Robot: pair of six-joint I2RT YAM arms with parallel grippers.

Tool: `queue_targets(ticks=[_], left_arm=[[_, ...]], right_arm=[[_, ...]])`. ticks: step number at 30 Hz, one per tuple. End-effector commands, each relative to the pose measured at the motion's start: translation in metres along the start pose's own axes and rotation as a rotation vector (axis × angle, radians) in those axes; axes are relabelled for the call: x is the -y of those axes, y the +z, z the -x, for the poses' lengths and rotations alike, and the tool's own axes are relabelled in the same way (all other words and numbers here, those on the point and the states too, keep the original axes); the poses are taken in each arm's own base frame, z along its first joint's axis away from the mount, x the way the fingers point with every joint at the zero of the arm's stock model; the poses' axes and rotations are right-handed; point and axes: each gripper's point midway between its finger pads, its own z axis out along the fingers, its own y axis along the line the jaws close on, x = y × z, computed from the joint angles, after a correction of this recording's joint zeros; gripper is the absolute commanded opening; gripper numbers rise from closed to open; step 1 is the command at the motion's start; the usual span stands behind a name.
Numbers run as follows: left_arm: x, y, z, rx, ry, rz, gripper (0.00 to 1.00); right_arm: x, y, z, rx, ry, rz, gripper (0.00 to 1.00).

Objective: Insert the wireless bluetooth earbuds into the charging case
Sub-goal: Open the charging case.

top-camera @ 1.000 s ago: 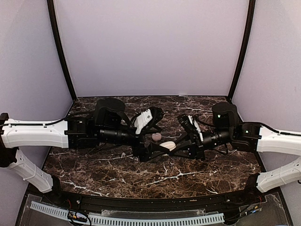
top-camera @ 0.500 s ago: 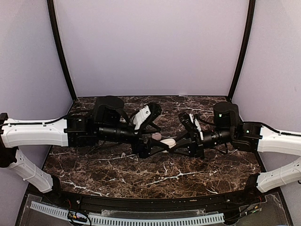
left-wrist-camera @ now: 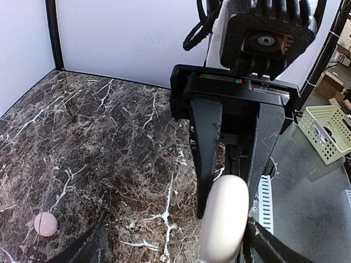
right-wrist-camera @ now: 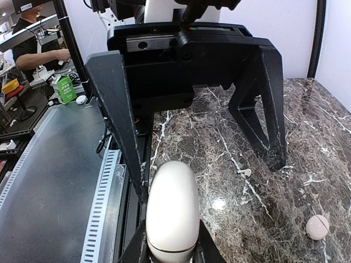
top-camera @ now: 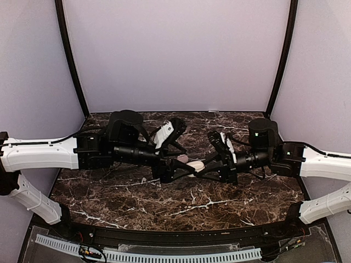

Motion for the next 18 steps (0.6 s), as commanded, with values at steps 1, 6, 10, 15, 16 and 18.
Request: queue_targets(ticks=[1, 6, 10, 15, 16, 18], left_arm=[[-0.0283, -0.0234, 0.0342, 0.096, -0.014, 0.124, 0.83], [-0.0269, -0.0255, 0.0397, 0.106, -0.016, 0.117, 0.83], [-0.0256, -0.0267, 0.0428, 0.111, -0.012, 0.112, 0.83], [-0.0267, -0.0281, 0.043, 0.112, -0.013, 0.121, 0.83], [-0.0273, -0.0284, 0.0432, 0.112, -0.011, 0.125, 0.83], [-0.0286, -0.0301, 0.0435, 0.115, -0.009, 0.135, 0.83]], right_arm=[[-0.0311, 0.0029, 0.0039, -0.003, -0.03, 0.134, 0.0], [-0.0311, 0.0045, 0.0014, -0.01, -0.029, 0.134, 0.0], [-0.0308, 0.0059, -0.0008, -0.015, -0.024, 0.135, 0.0], [-0.0309, 0.0053, 0.0002, -0.011, -0.026, 0.131, 0.0], [-0.0308, 0.0047, 0.0007, -0.009, -0.027, 0.129, 0.0], [-0.0306, 0.004, 0.001, -0.006, -0.027, 0.124, 0.0]])
